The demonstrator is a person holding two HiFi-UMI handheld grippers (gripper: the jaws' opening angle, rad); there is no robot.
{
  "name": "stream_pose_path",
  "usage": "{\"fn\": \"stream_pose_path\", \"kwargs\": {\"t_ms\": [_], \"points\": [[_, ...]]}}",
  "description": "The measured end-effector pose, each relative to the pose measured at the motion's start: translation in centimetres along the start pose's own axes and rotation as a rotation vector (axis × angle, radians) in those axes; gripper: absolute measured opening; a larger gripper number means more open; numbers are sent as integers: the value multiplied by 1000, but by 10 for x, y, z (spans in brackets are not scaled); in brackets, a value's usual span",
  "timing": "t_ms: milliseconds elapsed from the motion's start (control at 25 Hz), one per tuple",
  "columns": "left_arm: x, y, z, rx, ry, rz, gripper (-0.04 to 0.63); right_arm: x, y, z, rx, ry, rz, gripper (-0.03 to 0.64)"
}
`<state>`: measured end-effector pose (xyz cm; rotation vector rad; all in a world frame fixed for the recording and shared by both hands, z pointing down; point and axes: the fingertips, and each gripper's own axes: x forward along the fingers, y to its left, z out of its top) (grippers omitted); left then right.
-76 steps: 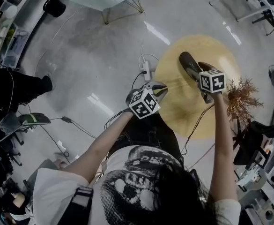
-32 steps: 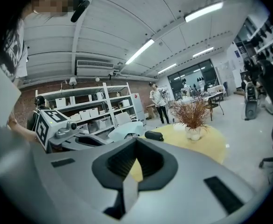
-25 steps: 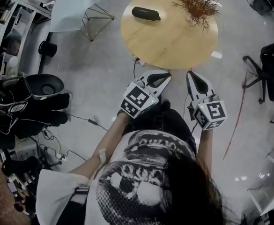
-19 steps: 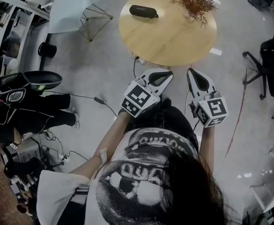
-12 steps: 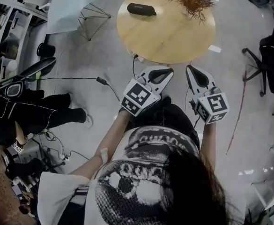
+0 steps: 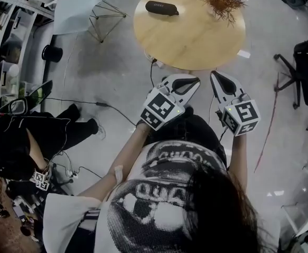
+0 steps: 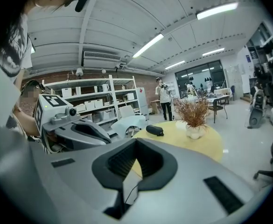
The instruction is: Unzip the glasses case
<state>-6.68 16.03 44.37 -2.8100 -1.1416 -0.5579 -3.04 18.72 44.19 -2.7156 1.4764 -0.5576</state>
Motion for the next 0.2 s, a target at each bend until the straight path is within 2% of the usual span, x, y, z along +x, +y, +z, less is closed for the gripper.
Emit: {"fn": "stream_pose_path", "kwargs": {"t_ms": [200], "points": [[2,-1,-1,11,5,-11,15,3,-1,-6,-28,38,39,-5]]}}
